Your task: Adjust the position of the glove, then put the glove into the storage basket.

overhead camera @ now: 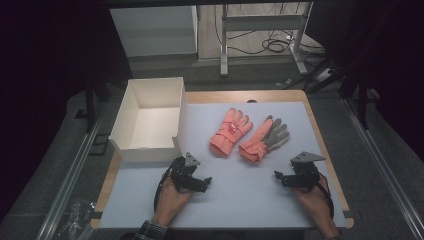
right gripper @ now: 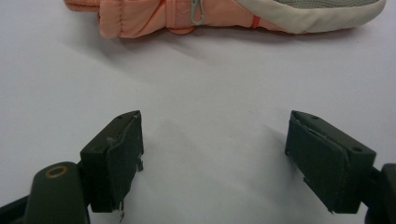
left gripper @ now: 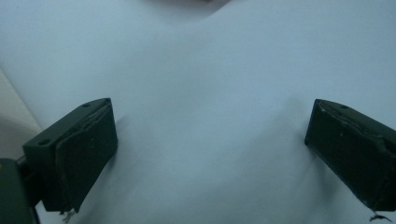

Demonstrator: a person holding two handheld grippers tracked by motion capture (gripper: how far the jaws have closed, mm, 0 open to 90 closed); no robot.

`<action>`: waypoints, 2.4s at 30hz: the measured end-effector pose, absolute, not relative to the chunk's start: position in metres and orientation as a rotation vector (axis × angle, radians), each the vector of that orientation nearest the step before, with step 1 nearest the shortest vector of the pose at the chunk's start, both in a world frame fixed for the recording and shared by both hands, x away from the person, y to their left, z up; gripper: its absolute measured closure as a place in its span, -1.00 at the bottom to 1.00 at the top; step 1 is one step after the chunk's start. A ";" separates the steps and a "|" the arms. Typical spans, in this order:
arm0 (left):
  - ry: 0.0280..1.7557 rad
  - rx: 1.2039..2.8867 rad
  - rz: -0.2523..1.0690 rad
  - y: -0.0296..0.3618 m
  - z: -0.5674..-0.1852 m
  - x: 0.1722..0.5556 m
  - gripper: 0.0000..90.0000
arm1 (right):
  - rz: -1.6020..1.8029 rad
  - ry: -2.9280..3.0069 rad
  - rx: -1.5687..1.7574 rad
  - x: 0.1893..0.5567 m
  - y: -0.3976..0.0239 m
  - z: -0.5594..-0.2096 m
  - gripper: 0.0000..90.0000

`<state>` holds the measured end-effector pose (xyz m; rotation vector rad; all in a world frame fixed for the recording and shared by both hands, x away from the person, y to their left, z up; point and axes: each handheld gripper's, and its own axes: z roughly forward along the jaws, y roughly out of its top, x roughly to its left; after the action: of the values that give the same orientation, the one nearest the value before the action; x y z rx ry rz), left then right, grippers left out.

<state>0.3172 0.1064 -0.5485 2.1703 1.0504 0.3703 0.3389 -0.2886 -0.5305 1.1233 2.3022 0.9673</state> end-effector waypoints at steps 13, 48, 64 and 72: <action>1.045 2.178 0.372 0.107 -0.548 0.317 -0.95 | 0.967 2.307 1.127 0.340 -0.289 -0.530 -0.56; 1.047 2.176 0.372 0.107 -0.548 0.317 -0.95 | 1.107 2.300 1.216 0.398 -0.270 -0.488 -0.23; 1.047 2.176 0.371 0.107 -0.548 0.317 -0.95 | 1.108 2.295 1.208 0.422 -0.254 -0.481 -0.17; 1.047 2.176 0.371 0.107 -0.548 0.317 -0.95 | 1.108 2.295 1.212 0.433 -0.250 -0.484 -0.17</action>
<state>0.3171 0.1070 -0.5483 2.1761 1.0468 0.3712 0.4328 -0.2502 -0.4835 1.2123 2.2953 1.1078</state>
